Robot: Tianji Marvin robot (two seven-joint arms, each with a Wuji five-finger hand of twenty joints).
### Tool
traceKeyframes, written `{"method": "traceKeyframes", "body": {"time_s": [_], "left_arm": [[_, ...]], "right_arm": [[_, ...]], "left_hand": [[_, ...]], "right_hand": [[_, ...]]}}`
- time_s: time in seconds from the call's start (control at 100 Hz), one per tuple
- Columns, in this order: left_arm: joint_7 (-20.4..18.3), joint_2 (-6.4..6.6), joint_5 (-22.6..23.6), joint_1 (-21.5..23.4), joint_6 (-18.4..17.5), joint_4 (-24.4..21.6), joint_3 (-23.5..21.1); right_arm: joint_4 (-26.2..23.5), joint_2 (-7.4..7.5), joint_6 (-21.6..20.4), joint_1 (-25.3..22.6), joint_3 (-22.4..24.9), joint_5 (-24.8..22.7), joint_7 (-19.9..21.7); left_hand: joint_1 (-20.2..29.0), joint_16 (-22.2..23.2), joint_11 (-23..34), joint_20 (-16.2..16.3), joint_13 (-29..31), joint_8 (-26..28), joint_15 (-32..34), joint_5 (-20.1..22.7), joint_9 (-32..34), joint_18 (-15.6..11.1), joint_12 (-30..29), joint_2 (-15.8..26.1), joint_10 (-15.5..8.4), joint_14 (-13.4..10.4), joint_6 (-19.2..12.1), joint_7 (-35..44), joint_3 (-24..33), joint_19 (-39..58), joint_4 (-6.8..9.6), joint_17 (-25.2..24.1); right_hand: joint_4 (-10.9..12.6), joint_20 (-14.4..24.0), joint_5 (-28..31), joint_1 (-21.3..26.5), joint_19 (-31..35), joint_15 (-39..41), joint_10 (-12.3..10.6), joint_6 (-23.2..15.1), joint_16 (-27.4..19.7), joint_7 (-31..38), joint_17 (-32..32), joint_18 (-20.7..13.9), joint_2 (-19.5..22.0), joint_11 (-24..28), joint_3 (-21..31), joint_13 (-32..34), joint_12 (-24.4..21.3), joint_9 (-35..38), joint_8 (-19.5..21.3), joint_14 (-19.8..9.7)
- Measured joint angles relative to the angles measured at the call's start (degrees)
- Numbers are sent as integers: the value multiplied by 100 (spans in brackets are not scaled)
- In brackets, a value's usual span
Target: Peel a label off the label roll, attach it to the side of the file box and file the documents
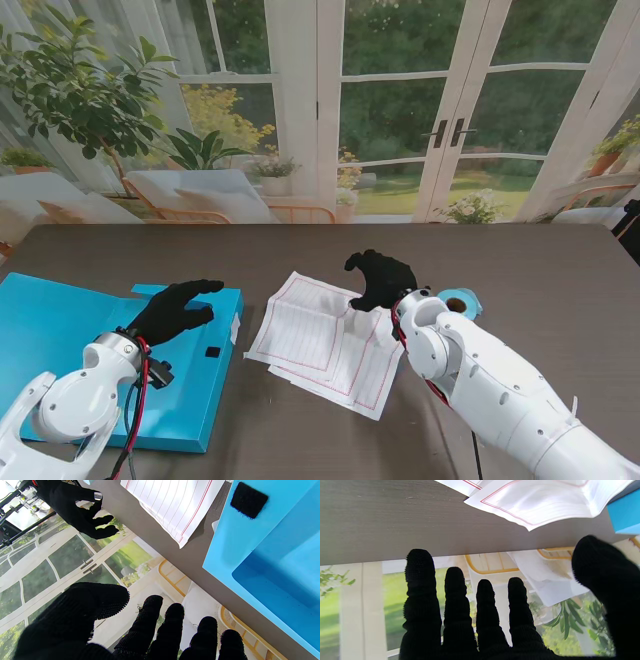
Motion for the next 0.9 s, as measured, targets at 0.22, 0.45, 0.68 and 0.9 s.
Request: {"method": "traceKeyframes", "body": {"time_s": [0.22,0.45,0.68,0.9], "left_arm": [[-77,16,-106,-74,-20,97,17],[-113,18,-193,-105,-34,144,18],[-133,21,-212,-72,-99,129,-7],[-171,25,-247,-67,-147,129,-29]], "right_arm": [[459,23,-298,402,-447,-143,20],[760,-18,-421,567,-742,-80,-62],[1047,-131,-494,637,-989,66,-270],[1264,-244,-544,699,-1200,192,-391]], "left_hand": [[0,-1,0,4,0,0,-1,4,2,0,0,0,0,0,0,0,24,-63,48,-5],[0,-1,0,6,0,0,-1,4,7,-1,0,0,0,5,0,0,34,-68,48,-46],[0,-1,0,15,1,0,-1,7,9,-1,0,0,9,12,0,3,35,-69,48,-47],[0,-1,0,16,2,0,-1,20,9,-1,0,0,40,15,4,4,36,-70,48,-47]], "right_hand": [[-68,-72,-119,0,-91,-14,-68,-45,-76,8,0,-137,-551,-111,162,-64,-46,-75,-52,-107],[-125,-84,-354,-2,-127,-59,-70,-47,-80,-85,0,-204,-573,-111,176,-196,-47,-146,-115,-124],[-127,-87,-411,-87,-128,-59,-71,-47,-80,-74,-1,-206,-572,-111,295,-196,-49,-147,-115,-124],[-127,-88,-414,-94,-128,-32,-71,-47,-80,-74,-1,-206,-573,-110,295,-196,-52,-147,-115,-124]]}}
